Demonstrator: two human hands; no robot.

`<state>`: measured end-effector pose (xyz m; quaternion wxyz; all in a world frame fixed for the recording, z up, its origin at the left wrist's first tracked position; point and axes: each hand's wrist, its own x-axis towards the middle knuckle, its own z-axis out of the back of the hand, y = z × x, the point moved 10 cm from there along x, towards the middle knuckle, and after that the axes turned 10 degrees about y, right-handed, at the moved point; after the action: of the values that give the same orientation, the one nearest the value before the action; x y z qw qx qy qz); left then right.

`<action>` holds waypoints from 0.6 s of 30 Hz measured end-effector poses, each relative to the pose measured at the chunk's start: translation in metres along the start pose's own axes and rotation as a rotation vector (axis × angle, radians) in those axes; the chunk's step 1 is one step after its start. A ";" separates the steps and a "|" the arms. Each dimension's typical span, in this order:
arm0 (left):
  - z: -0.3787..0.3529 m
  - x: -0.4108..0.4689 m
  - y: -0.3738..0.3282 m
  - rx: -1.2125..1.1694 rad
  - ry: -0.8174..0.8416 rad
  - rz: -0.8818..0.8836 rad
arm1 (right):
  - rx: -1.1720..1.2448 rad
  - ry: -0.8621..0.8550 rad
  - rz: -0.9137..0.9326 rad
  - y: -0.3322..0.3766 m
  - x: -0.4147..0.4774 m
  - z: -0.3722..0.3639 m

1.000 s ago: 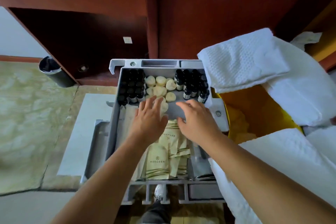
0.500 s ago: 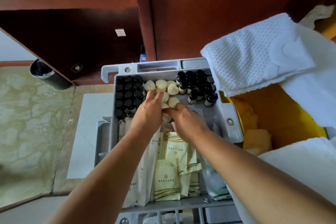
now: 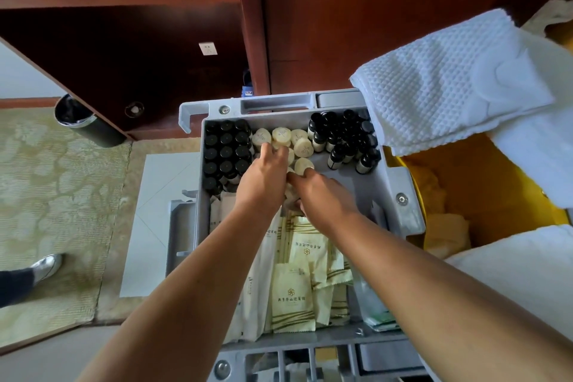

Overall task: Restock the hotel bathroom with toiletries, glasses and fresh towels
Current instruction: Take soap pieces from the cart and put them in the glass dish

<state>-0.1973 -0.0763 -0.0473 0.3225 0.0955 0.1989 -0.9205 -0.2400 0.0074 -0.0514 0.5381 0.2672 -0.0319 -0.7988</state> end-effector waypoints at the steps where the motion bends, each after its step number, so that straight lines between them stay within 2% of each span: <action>1: 0.000 0.000 -0.001 0.007 -0.007 -0.001 | -0.003 -0.021 0.003 0.000 0.000 0.000; 5: 0.004 0.001 -0.001 0.045 -0.052 -0.006 | 0.029 -0.123 -0.013 -0.010 -0.007 0.006; 8: 0.013 -0.003 -0.001 -0.027 -0.089 0.025 | 0.123 -0.181 -0.081 -0.027 -0.019 0.015; 12: 0.025 -0.021 -0.017 -0.277 -0.084 0.015 | 0.297 -0.330 -0.137 -0.043 -0.057 0.052; 18: 0.044 -0.086 -0.070 -0.675 -0.056 -0.132 | 0.430 -0.563 -0.055 -0.050 -0.166 0.097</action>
<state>-0.1772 0.0021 0.0396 0.2810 -0.0549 0.4889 -0.8240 -0.2807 0.1509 0.0794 0.4178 0.1442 -0.3391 -0.8304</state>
